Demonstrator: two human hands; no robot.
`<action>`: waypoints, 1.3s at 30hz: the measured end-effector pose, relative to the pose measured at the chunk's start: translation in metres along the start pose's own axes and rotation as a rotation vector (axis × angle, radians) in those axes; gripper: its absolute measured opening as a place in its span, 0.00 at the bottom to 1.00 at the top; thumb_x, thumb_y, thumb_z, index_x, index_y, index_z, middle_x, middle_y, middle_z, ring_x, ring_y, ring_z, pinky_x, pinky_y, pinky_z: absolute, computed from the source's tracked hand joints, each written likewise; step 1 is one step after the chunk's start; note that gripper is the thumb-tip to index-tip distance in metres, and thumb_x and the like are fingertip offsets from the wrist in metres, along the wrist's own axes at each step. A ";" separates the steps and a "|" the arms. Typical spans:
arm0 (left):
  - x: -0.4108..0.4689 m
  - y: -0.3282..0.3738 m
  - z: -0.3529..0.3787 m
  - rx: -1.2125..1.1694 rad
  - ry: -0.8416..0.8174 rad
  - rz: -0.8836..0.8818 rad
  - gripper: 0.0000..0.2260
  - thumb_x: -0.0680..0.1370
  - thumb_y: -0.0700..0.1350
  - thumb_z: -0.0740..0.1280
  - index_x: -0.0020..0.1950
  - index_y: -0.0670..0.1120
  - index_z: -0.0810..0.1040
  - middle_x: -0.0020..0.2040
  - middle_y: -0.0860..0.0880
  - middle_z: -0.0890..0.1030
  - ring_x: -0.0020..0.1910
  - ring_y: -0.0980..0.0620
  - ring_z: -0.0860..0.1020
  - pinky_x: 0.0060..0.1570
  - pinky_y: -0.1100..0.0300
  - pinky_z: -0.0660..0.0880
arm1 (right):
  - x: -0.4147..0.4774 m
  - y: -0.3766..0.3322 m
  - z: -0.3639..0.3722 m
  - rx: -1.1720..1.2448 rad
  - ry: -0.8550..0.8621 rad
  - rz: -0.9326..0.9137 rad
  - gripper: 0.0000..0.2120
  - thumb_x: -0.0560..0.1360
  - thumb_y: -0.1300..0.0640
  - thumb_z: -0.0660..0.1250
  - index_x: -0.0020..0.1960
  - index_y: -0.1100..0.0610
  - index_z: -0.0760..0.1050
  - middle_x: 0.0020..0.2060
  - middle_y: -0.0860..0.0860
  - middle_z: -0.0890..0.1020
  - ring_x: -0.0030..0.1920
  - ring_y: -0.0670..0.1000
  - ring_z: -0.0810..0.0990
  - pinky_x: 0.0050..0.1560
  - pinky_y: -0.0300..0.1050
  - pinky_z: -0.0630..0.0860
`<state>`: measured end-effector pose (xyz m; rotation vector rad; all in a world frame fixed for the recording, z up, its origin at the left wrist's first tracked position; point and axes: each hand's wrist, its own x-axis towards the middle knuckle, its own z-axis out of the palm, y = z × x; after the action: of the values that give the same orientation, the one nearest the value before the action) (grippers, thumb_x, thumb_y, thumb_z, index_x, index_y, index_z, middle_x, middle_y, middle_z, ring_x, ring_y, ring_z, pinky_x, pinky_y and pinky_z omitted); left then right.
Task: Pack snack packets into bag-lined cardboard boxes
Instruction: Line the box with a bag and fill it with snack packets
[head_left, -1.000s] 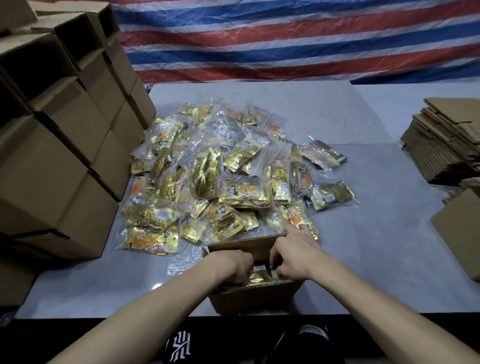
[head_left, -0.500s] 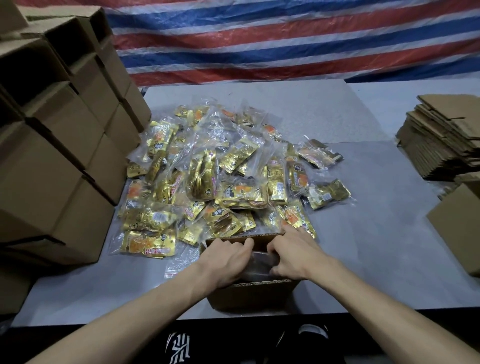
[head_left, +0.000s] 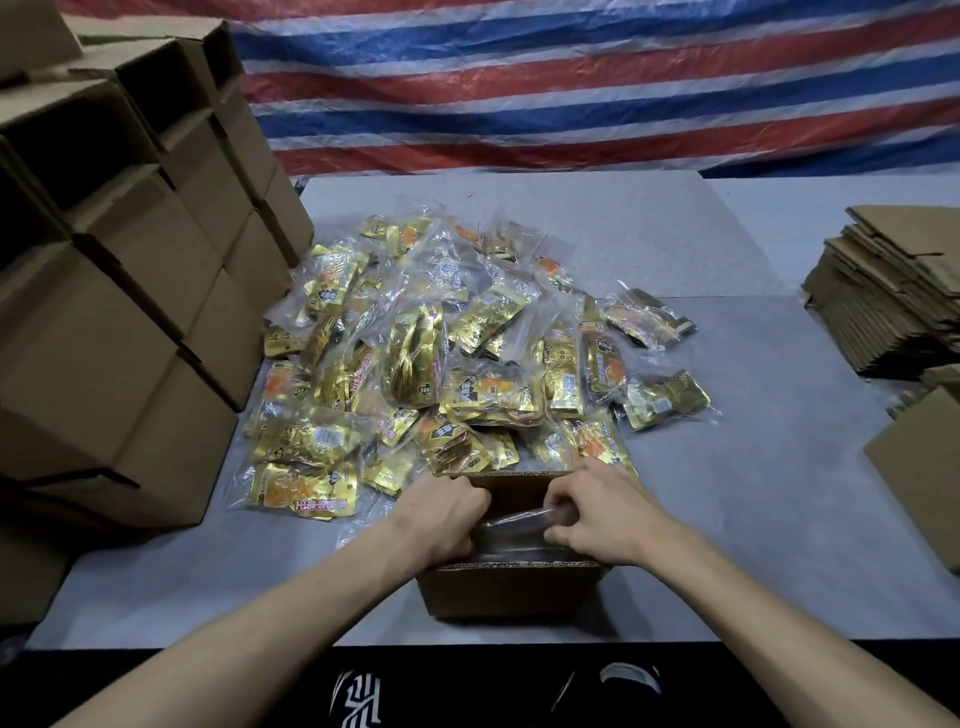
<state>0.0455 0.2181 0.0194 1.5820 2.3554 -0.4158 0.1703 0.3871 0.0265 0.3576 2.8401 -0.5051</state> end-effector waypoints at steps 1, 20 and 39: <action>0.001 -0.001 0.001 0.006 0.006 -0.015 0.14 0.77 0.50 0.69 0.59 0.45 0.75 0.56 0.43 0.82 0.55 0.40 0.81 0.44 0.52 0.68 | -0.001 0.001 -0.001 0.019 -0.019 0.005 0.08 0.75 0.43 0.68 0.51 0.43 0.79 0.46 0.44 0.72 0.56 0.48 0.69 0.59 0.48 0.66; 0.022 -0.080 0.009 -0.806 0.404 -0.415 0.02 0.82 0.45 0.66 0.53 0.49 0.77 0.50 0.52 0.79 0.49 0.54 0.78 0.51 0.53 0.77 | 0.002 0.005 0.000 0.192 -0.075 0.114 0.25 0.68 0.66 0.58 0.49 0.42 0.84 0.58 0.55 0.75 0.74 0.54 0.64 0.60 0.42 0.68; 0.116 -0.064 -0.001 -1.098 0.362 -0.804 0.12 0.79 0.47 0.71 0.40 0.43 0.76 0.45 0.42 0.84 0.42 0.46 0.81 0.53 0.47 0.81 | -0.001 0.002 0.010 0.274 0.047 0.180 0.20 0.70 0.63 0.59 0.44 0.44 0.85 0.62 0.56 0.72 0.70 0.53 0.68 0.49 0.36 0.66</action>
<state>-0.0563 0.2943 -0.0180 0.1982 2.5763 0.9602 0.1735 0.3846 0.0167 0.6760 2.7487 -0.8592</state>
